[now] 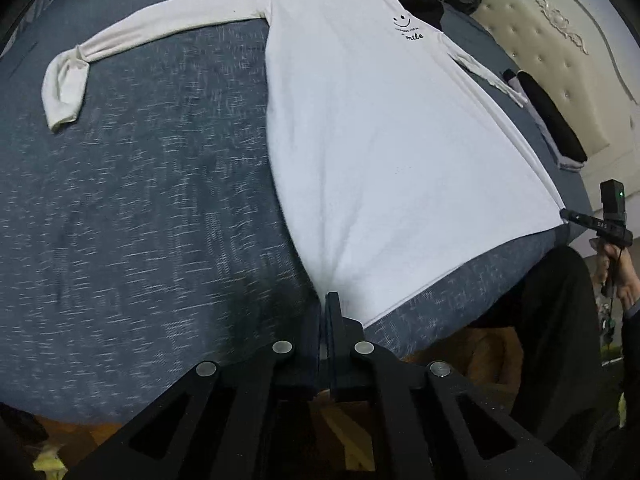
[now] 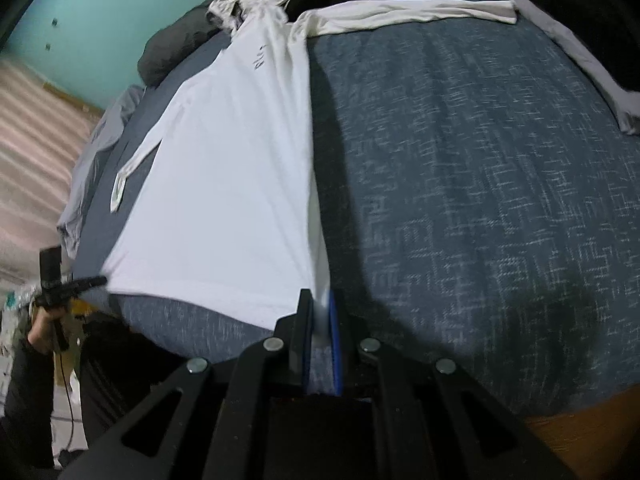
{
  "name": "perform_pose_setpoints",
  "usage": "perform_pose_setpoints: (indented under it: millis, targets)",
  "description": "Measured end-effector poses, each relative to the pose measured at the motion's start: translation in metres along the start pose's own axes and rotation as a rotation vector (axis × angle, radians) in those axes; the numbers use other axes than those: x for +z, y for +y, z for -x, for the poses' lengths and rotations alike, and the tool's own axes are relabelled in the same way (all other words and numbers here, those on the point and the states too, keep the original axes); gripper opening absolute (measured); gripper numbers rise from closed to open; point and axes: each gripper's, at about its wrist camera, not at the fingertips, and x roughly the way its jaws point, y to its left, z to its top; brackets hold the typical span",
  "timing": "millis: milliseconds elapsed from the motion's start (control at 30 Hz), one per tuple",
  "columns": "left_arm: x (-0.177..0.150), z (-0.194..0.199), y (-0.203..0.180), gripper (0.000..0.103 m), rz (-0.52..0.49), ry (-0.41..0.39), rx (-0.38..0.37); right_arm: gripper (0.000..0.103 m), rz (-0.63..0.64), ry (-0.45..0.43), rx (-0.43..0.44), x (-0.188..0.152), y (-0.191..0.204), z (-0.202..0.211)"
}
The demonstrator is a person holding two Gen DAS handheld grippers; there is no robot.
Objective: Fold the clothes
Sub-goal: 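Hold the hem flat on the bed with both tools, then open both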
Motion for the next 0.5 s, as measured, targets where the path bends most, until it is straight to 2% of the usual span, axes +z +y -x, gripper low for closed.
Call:
perform_pose_setpoints:
  millis: [200,500]
  targets:
    - [-0.012,-0.014,0.006,0.002,-0.001,0.029,0.015,0.007,0.012,0.055,-0.043,-0.010,0.001,-0.016]
    - [-0.014,-0.037,0.015,0.002,0.023,0.060,0.018,0.004,-0.029,0.056,-0.055,-0.021,-0.018,-0.015]
